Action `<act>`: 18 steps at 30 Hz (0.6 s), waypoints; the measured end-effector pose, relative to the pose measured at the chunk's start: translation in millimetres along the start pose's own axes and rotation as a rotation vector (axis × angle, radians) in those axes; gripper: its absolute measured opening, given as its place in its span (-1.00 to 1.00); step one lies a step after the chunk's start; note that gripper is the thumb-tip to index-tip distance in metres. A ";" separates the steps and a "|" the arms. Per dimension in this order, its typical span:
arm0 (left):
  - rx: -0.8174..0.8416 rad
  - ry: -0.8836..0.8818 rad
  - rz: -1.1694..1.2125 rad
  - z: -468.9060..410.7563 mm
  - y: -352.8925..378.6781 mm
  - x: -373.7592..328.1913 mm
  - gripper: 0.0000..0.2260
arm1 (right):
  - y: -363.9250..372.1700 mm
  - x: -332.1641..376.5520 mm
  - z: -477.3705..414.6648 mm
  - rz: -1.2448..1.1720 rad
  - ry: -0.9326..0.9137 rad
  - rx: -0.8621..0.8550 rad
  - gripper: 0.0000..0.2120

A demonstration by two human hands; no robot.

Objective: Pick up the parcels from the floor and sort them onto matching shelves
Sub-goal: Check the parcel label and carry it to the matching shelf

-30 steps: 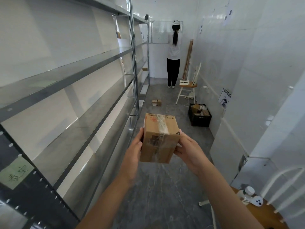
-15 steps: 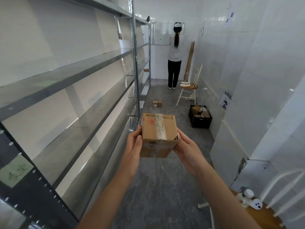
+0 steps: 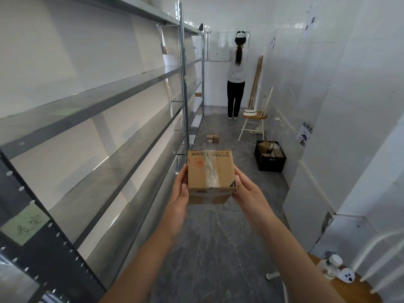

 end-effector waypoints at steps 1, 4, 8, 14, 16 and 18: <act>0.013 -0.005 0.012 0.6 3.0 -0.8 -0.33 | -1.2 0.9 0.9 0.029 -0.007 -0.009 -0.59; 0.057 -0.020 0.013 5.0 8.7 2.7 -0.21 | -2.3 3.5 3.4 0.078 -0.023 -0.018 -0.61; 0.083 -0.061 -0.040 8.0 7.9 12.6 -0.31 | -0.2 5.7 2.7 0.082 -0.039 -0.009 -0.64; -0.105 -0.022 -0.055 10.7 -16.1 19.3 -0.66 | 11.8 13.8 -1.5 0.103 -0.082 -0.010 -0.72; -0.118 -0.012 -0.042 13.4 -22.1 18.1 -0.69 | 13.3 16.9 -1.8 0.112 -0.092 -0.017 -0.76; -0.134 0.004 -0.026 14.6 -26.9 15.3 -0.72 | 13.1 17.4 -2.2 0.127 -0.094 -0.018 -0.77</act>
Point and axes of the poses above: each hand's wrist, its own z-axis away from the middle knuckle, its own y-axis out of the palm, x = y × z, the point moved 8 cm from there along -z, towards the middle knuckle, and after that the axes turned 8 degrees about x, right-handed, at the moved point
